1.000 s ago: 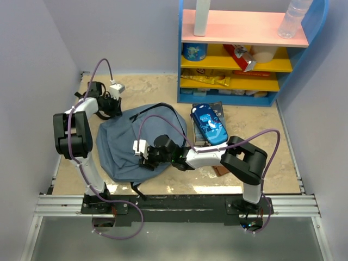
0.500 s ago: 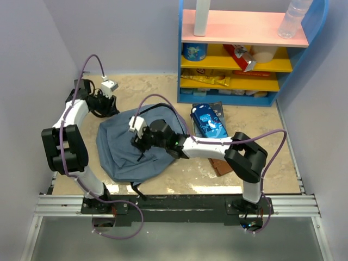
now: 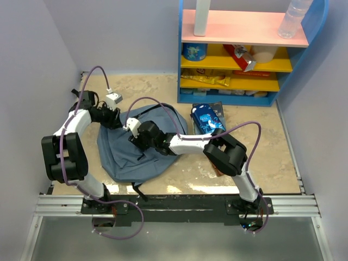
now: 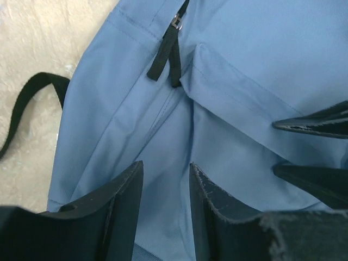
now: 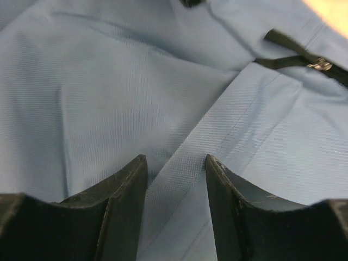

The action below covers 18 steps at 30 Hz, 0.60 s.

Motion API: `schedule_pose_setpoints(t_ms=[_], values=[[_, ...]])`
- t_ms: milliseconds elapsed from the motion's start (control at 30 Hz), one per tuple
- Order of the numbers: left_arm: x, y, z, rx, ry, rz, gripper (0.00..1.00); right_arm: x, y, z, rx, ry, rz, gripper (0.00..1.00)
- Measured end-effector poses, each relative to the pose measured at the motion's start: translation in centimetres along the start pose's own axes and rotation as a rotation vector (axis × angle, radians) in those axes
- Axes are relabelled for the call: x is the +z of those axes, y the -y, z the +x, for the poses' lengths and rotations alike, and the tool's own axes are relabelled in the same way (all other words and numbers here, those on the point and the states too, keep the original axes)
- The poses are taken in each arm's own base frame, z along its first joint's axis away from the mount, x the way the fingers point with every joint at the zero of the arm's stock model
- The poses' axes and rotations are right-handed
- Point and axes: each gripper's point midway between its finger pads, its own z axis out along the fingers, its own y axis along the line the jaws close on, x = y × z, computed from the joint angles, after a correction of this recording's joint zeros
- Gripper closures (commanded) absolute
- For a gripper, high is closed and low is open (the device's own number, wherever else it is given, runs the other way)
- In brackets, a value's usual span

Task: Pack the student bag
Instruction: Adjust the student bag at the center of the board.

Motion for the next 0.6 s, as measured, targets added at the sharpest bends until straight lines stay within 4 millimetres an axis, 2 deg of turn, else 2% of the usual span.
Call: schedule_pose_setpoints(t_ms=[100, 133, 200, 400, 600], values=[[0.1, 0.2, 0.4, -0.006, -0.007, 0.005, 0.57, -0.1, 0.1, 0.8, 0.002, -0.026, 0.014, 0.61], [0.1, 0.2, 0.4, -0.008, -0.009, 0.006, 0.57, -0.1, 0.3, 0.8, 0.008, -0.028, 0.024, 0.69], [0.1, 0.4, 0.6, -0.009, -0.011, 0.009, 0.57, -0.1, 0.5, 1.0, 0.018, -0.033, 0.049, 0.76], [0.6, 1.8, 0.2, 0.026, -0.016, 0.024, 0.58, -0.9, 1.7, 2.9, 0.094, -0.044, 0.143, 0.79], [2.1, 6.0, 0.4, 0.102, -0.047, 0.073, 0.59, -1.8, 2.2, 2.6, 0.146, -0.003, 0.184, 0.78]])
